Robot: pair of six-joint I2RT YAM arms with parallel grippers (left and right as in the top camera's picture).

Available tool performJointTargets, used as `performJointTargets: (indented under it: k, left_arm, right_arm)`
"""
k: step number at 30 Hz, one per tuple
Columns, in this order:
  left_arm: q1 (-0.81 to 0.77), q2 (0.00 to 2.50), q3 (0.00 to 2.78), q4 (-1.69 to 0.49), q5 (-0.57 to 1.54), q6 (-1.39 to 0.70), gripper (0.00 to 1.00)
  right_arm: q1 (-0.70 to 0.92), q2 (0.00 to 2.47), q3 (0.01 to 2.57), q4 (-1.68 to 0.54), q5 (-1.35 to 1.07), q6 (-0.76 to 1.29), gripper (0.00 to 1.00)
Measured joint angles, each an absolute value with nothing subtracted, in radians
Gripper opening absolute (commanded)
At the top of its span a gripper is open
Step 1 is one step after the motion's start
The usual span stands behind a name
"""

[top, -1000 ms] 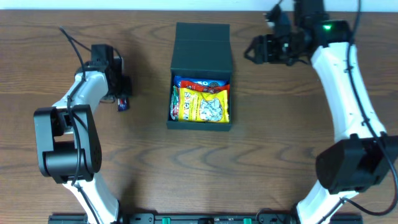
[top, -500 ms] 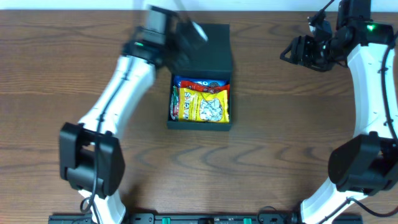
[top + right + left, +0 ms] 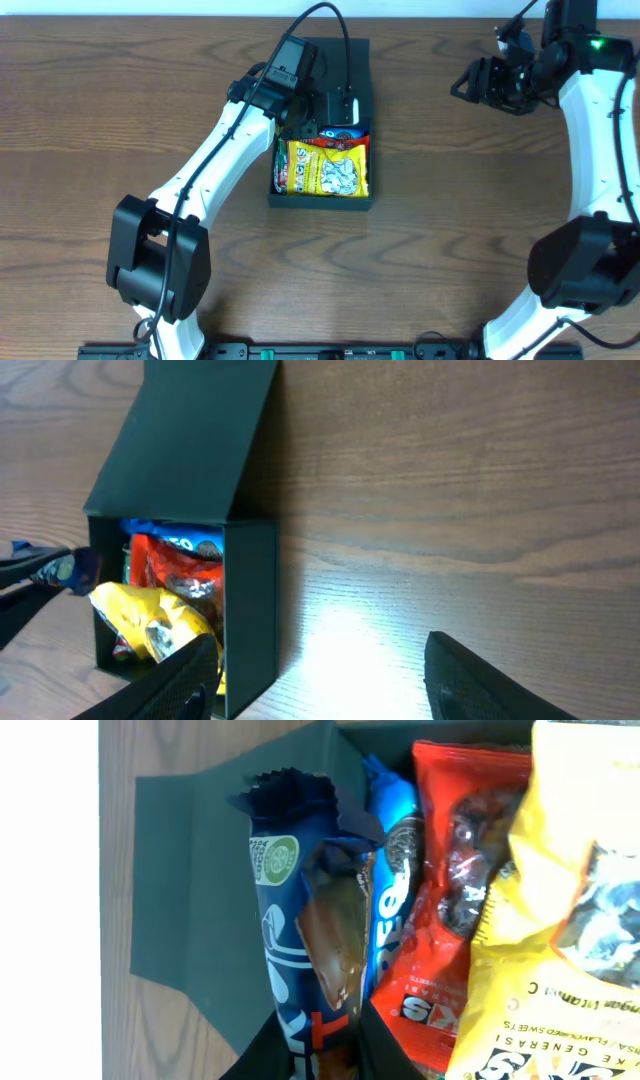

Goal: Pack container

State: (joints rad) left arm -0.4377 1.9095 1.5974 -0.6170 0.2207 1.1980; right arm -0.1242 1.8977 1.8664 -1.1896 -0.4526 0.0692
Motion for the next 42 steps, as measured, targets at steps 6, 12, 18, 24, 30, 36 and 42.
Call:
performJointTargets:
  k: [6,12,18,24,30,36,42]
  left_arm:
    - [-0.438,1.909,1.597,-0.514,0.233,1.144,0.95]
    - [-0.437,1.907,1.601,-0.348,0.201,0.916,0.69]
    - [-0.392,1.839,1.618,-0.340,0.107,0.747,0.06]
    - [-0.270,1.773,1.645,-0.449,0.093,0.683,0.06]
    - [-0.197,1.810,1.646,-0.464,0.132,0.442,0.06]
    - [-0.042,2.006,1.652,-0.437,0.290,0.122,0.06]
    - [-0.024,2.164,1.652,-0.408,0.389,-0.100,0.06]
  right_arm:
    - [-0.124,1.898,1.866,-1.189,-0.453,0.067,0.66]
    - [-0.124,1.898,1.866,-1.184,-0.453,0.062,0.06]
    - [-0.110,1.898,1.856,-1.094,-0.452,0.060,0.01]
    - [-0.031,1.934,1.804,-0.970,-0.477,0.087,0.01]
    - [0.007,2.106,1.786,-0.864,-0.604,0.176,0.02]
    - [0.005,2.242,1.778,-0.794,-0.697,0.267,0.02]
    - [0.005,2.318,1.778,-0.725,-0.776,0.336,0.02]
